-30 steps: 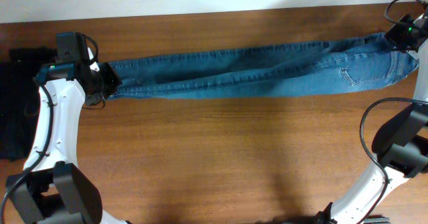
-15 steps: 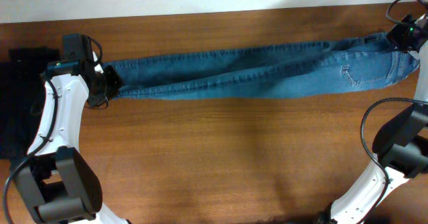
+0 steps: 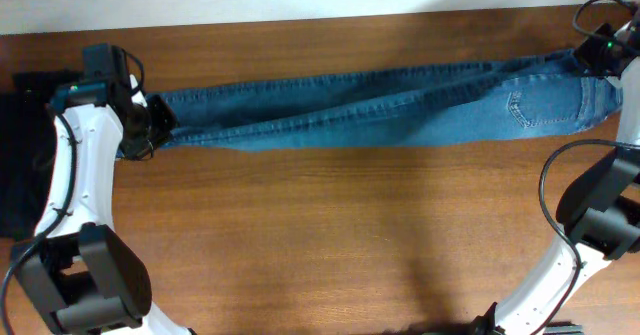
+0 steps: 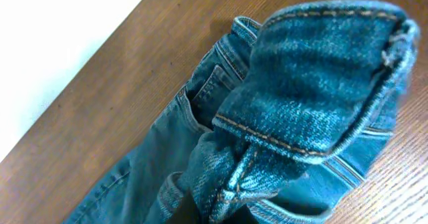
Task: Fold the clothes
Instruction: 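Hold the stacked hems with the left gripper and waist with the right, pulling taut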
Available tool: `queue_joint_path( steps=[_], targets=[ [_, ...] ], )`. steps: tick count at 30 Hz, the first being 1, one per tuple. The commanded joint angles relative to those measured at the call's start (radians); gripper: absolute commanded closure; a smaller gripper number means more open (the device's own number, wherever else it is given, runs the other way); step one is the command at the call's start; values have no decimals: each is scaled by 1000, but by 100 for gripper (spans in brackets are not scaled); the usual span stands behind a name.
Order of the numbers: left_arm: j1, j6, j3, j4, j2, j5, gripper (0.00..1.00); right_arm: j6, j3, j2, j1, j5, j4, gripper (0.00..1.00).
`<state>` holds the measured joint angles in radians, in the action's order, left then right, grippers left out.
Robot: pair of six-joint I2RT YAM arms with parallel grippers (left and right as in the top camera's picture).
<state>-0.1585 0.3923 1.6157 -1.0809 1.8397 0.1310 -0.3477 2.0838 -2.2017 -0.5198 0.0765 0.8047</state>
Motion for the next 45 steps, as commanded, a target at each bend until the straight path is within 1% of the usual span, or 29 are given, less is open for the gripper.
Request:
queue_joint_path(
  steps=[1,6,12,21,27,35,36,37,38,39,40,41,42,43,45],
  targets=[
    [-43,-29,100,-63,69,-102,99,-2,29,-15,-24,-70,-40,96],
    [-43,-43,271,-203,212,-99,99,-2,29,-15,-24,-69,-63,96],
    [-43,-43,385,-272,306,-95,99,-2,29,-16,-24,-62,-74,96],
    [-43,-51,385,-259,309,-159,99,-2,29,-17,-22,-62,-80,96],
    [-43,-51,385,-231,315,-158,99,-2,29,-19,-5,-63,-95,96],
    [-43,-50,385,-213,366,-158,99,-28,29,-47,4,-62,-111,96],
    [-43,-50,385,-209,367,-158,97,-28,30,-52,4,-63,-111,96],
    [-43,-50,385,-201,367,-158,92,-28,29,-58,4,-63,-114,96],
    [-43,-50,385,-193,367,-158,82,-28,29,-62,4,-63,-118,96],
    [-43,-50,388,-188,367,-158,77,-28,29,-64,4,-63,-122,96],
    [-43,-50,393,-187,367,-158,75,-28,29,-66,4,-63,-129,96],
    [-42,-50,394,-183,367,-158,69,-28,29,-66,4,-63,-135,96],
    [-42,-50,394,-179,367,-158,60,-28,29,-67,4,-62,-145,96],
    [-42,-50,394,-175,367,-158,56,-28,29,-67,5,-63,-154,96],
    [-42,-51,394,-160,367,-158,56,-28,29,-67,5,-62,-172,96]
  ],
)
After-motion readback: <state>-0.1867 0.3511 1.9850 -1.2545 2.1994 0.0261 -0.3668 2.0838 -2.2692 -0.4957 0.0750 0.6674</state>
